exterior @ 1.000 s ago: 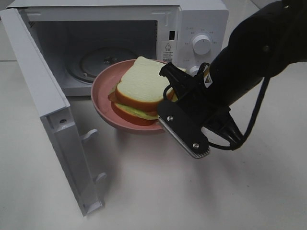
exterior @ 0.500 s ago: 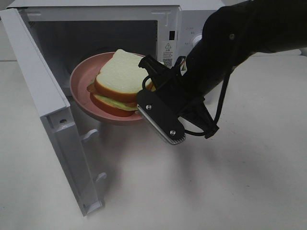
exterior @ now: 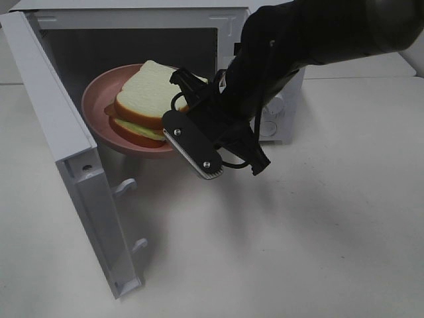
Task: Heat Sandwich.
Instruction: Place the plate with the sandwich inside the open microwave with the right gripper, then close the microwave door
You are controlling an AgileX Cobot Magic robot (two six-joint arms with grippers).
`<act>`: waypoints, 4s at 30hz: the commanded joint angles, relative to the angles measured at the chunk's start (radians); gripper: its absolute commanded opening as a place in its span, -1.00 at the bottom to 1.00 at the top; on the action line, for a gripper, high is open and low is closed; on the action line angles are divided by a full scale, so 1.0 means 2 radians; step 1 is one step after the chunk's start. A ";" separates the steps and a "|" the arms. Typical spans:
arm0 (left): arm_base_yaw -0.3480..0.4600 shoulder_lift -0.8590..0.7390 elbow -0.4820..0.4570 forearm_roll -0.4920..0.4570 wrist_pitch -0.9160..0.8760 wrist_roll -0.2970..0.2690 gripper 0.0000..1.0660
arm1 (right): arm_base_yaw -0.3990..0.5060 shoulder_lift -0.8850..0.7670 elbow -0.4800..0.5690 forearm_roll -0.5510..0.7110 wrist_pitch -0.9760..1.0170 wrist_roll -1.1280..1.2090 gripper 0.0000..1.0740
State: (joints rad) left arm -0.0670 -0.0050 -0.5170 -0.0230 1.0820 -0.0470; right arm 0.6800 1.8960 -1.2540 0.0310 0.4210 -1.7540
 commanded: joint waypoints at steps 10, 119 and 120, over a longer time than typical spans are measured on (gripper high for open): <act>0.003 -0.009 0.001 -0.003 -0.007 0.001 0.82 | -0.008 0.066 -0.110 -0.012 0.041 0.033 -1.00; 0.003 -0.009 0.001 -0.002 -0.007 0.001 0.82 | -0.020 0.004 -0.029 -0.107 -0.056 0.322 0.42; 0.003 -0.009 0.001 -0.002 -0.007 0.001 0.82 | -0.020 -0.005 -0.020 -0.107 -0.056 0.329 0.42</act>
State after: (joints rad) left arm -0.0670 -0.0050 -0.5170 -0.0230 1.0820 -0.0470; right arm 0.6440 1.9060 -1.3040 -0.1870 0.3140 -1.1120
